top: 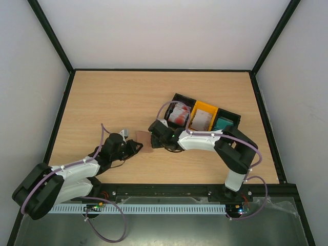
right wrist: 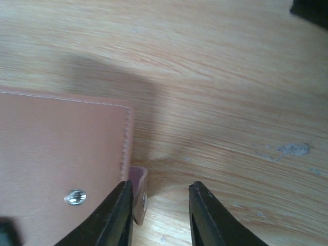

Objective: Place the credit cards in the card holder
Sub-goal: Open the card holder at the center of the board.

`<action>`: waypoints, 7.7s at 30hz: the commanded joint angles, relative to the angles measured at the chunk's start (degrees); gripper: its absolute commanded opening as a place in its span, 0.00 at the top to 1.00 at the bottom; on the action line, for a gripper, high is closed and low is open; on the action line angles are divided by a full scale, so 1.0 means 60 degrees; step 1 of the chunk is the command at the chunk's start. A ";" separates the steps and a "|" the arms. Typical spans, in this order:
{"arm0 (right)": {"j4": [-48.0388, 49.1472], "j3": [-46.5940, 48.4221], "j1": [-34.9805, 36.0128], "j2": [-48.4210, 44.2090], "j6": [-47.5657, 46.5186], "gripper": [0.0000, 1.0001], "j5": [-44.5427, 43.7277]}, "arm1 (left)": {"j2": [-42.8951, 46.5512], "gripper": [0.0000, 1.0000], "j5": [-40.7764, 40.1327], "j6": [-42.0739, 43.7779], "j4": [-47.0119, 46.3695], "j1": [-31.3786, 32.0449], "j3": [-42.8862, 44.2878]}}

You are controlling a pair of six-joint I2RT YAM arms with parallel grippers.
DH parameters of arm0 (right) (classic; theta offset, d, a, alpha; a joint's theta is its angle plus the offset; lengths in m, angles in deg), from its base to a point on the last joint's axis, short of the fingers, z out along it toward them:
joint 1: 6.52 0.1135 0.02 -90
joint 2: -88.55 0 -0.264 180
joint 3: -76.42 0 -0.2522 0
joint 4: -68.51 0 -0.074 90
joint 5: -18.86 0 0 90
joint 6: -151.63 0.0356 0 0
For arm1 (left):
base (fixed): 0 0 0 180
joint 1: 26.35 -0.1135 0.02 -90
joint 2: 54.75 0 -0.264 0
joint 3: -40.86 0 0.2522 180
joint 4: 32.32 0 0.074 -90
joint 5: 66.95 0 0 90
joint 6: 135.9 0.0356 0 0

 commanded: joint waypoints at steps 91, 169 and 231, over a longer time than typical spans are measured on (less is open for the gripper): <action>-0.1792 0.0075 -0.0238 -0.1901 -0.0063 0.53 -0.2522 | -0.1154 0.97 0.0271 0.2628 0.2914 -0.0476 0.2379; -0.0238 0.0325 0.0548 0.0349 -0.0883 0.98 0.0702 | -0.1233 0.98 0.1018 0.2504 0.3054 -0.0476 0.2746; -0.3134 0.1651 0.0810 0.0930 0.0080 0.47 -0.5214 | -0.1174 0.97 0.1252 0.2564 0.3527 -0.0463 0.2967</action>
